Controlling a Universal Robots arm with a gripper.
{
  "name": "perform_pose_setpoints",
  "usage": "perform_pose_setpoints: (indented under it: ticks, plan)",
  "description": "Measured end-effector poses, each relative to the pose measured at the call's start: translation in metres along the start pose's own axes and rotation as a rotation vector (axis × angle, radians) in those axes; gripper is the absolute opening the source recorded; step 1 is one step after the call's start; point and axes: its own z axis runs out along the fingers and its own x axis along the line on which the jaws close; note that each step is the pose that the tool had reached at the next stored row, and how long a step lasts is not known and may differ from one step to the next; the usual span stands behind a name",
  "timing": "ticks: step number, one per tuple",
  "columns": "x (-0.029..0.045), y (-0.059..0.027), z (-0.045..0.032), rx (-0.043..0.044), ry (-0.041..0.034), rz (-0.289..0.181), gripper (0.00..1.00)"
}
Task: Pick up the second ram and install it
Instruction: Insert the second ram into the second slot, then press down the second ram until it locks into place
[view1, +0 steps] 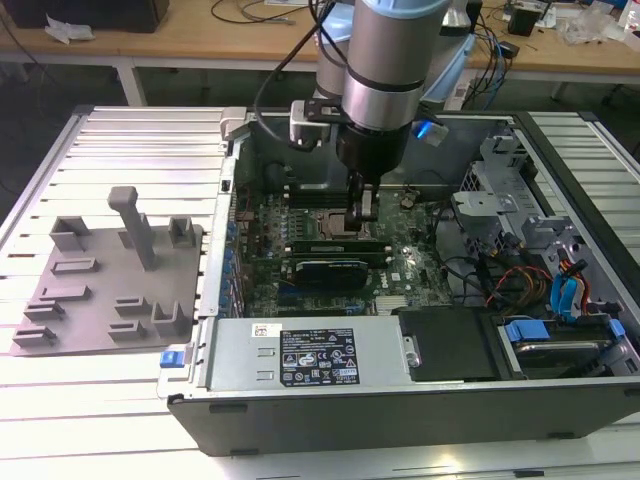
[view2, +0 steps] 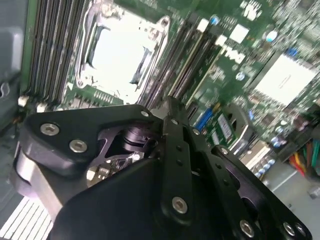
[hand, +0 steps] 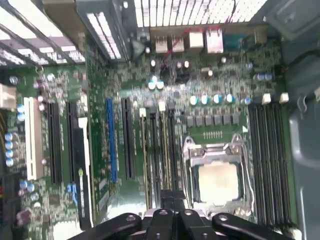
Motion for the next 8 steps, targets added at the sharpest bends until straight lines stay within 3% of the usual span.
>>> perform_pose_setpoints:
  ticks: [6, 8]
  plan:
    - [0.0001, 0.0007, 0.0000, 0.0387, -0.0049, -0.001, 0.08]
    - [0.0000, 0.0005, 0.0000, 0.0429, -0.0053, -0.001, 0.08]
